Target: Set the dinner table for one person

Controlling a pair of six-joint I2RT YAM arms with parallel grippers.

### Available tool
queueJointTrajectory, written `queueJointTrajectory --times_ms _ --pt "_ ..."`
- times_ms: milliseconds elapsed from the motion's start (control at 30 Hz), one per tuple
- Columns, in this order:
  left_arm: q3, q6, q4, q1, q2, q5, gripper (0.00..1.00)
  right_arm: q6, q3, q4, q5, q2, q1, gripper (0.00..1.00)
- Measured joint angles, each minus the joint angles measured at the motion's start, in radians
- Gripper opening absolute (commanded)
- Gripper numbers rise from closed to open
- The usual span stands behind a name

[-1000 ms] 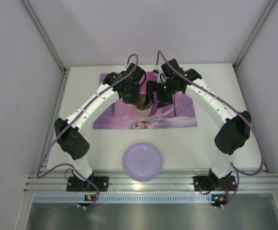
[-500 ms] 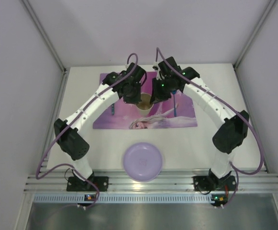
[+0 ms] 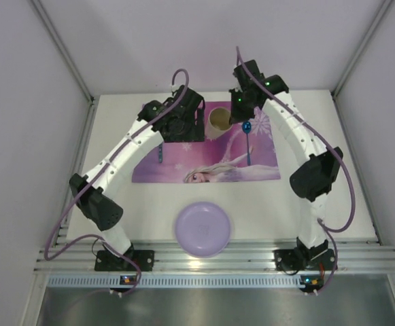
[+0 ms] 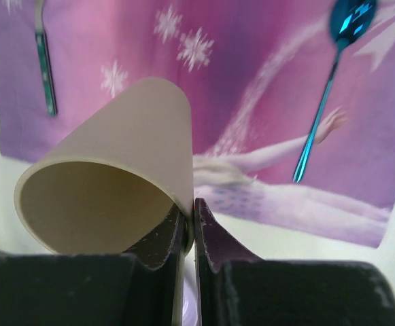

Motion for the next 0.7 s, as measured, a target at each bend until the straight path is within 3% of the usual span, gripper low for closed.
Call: queueJointTrajectory --times_ms 133,367,533,700 --pt "-0.043 0.0 0.005 0.005 -0.082 -0.09 0.8 0.005 0.195 -0.014 0.016 0.095 -0.11 0.0" --pt "-0.356 0.027 0.12 0.033 -0.384 -0.153 0.79 0.055 0.267 0.022 0.055 0.206 -0.206 0.0" --pt "-0.603 0.052 0.215 0.112 -0.539 -0.036 0.78 0.102 0.292 0.091 0.073 0.319 -0.198 0.0" --pt "-0.654 0.084 0.263 0.156 -0.538 0.072 0.77 0.14 0.323 0.127 0.133 0.406 -0.196 0.0"
